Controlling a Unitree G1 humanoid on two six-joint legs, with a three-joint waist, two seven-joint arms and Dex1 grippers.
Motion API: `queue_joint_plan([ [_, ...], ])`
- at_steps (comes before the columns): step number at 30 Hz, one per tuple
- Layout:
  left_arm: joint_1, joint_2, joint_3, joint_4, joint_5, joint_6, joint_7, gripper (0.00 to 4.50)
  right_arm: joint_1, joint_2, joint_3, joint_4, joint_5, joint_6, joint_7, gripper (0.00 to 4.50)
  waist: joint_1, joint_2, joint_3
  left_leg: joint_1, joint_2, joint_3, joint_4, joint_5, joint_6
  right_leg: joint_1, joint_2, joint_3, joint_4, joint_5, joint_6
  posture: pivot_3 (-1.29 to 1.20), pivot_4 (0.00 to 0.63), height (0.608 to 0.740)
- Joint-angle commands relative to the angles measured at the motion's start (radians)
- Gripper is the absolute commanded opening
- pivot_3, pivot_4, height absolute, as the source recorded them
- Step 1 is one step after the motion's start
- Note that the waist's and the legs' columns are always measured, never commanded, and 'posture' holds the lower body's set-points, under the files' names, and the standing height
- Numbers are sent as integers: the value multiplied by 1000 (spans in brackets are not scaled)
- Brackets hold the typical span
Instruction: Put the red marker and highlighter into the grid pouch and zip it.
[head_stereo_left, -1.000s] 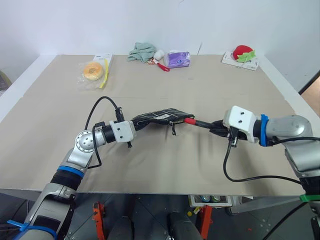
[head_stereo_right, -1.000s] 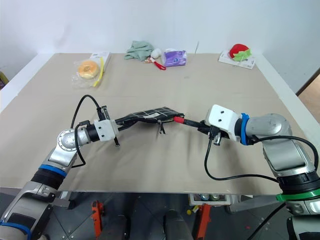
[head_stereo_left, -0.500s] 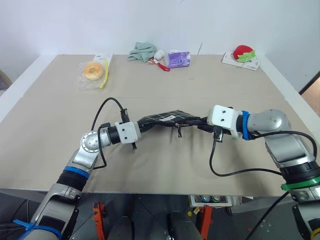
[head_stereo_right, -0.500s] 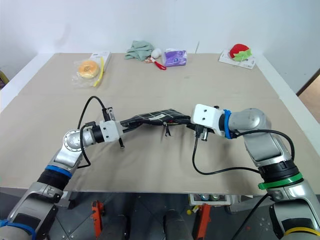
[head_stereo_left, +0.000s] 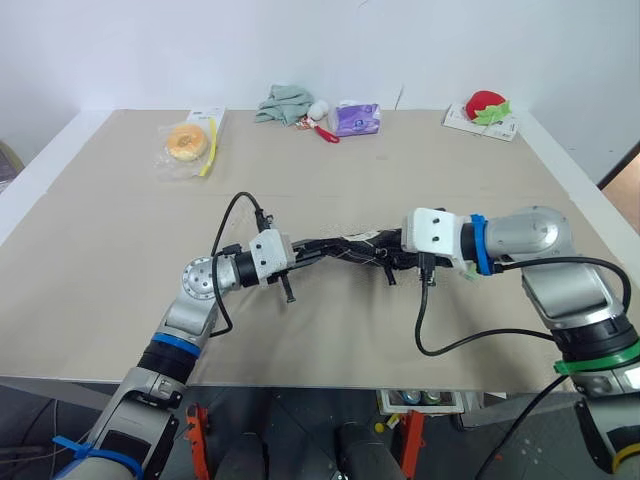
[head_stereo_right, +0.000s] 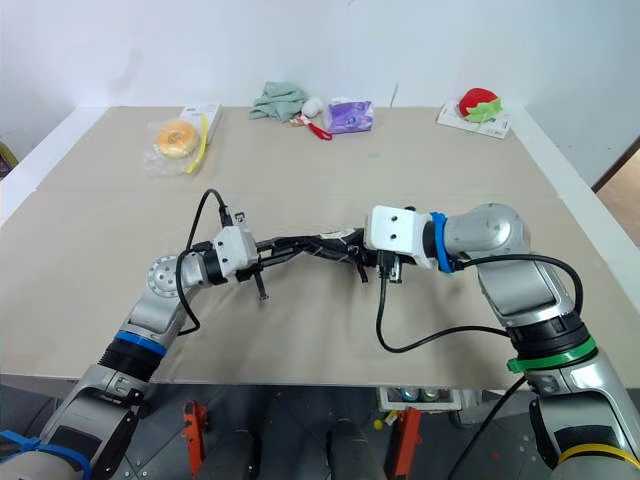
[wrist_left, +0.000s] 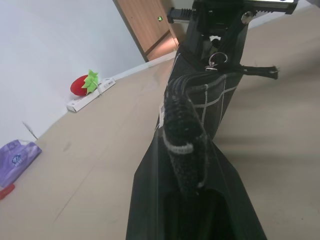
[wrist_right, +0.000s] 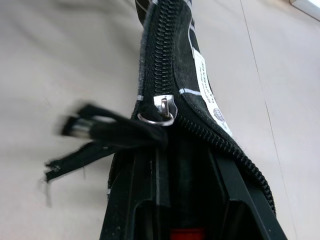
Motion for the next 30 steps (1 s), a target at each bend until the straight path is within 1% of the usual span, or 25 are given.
queue_joint_plan([
  [1,-8,-16,18,-39,-27,31,-3,0,-25,-6,-26,-61,25,-8,17,534,0,0,0,0,0,0,0,0,0,0,0,0,0,0,0,0,150,739],
  [4,-9,-21,36,-33,-34,53,3,0,-21,-31,-30,-63,28,32,38,534,1,0,0,0,0,0,0,0,0,0,0,0,0,0,0,0,150,739],
  [10,4,-18,47,-30,-26,63,5,0,-39,-74,-72,-87,81,94,74,534,0,0,0,0,0,0,0,0,0,0,0,0,0,0,0,0,150,739],
  [12,9,-20,49,-36,-26,67,6,0,-39,-80,-78,-93,87,104,79,1595,0,0,0,0,0,0,0,0,0,0,0,0,0,0,0,0,150,739],
  [14,11,-22,50,-41,-24,71,7,0,-38,-84,-80,-98,97,113,82,2367,0,0,0,0,0,0,1,0,0,0,0,0,0,0,0,0,150,739],
  [18,10,-24,53,-40,-23,73,9,0,-37,-93,-80,-108,116,135,95,4266,1,0,0,0,0,0,1,0,0,0,0,0,0,0,0,0,150,739],
  [19,10,-24,54,-40,-23,74,10,0,-36,-96,-82,-111,122,141,96,4476,1,0,0,0,0,0,1,0,0,0,0,0,0,0,0,0,150,739],
  [23,12,-22,57,-42,-24,76,12,0,-32,-116,-116,-117,169,190,100,4476,0,0,0,0,0,0,1,0,0,0,0,0,0,0,0,0,150,739],
  [26,22,-19,60,-51,-24,84,18,0,-52,-150,-240,-78,259,305,78,4476,1,0,0,-1,0,0,2,0,0,0,0,0,0,0,0,0,150,739],
  [28,29,-17,61,-57,-22,88,25,0,-45,-174,-290,-25,230,340,1,4476,2,0,0,-1,0,0,2,0,0,0,0,0,0,0,0,0,150,739],
  [30,35,-15,64,-60,-16,88,36,0,-33,-160,-339,35,165,414,-170,4476,2,-1,0,-1,0,0,2,0,0,0,0,0,0,0,0,0,150,739],
])
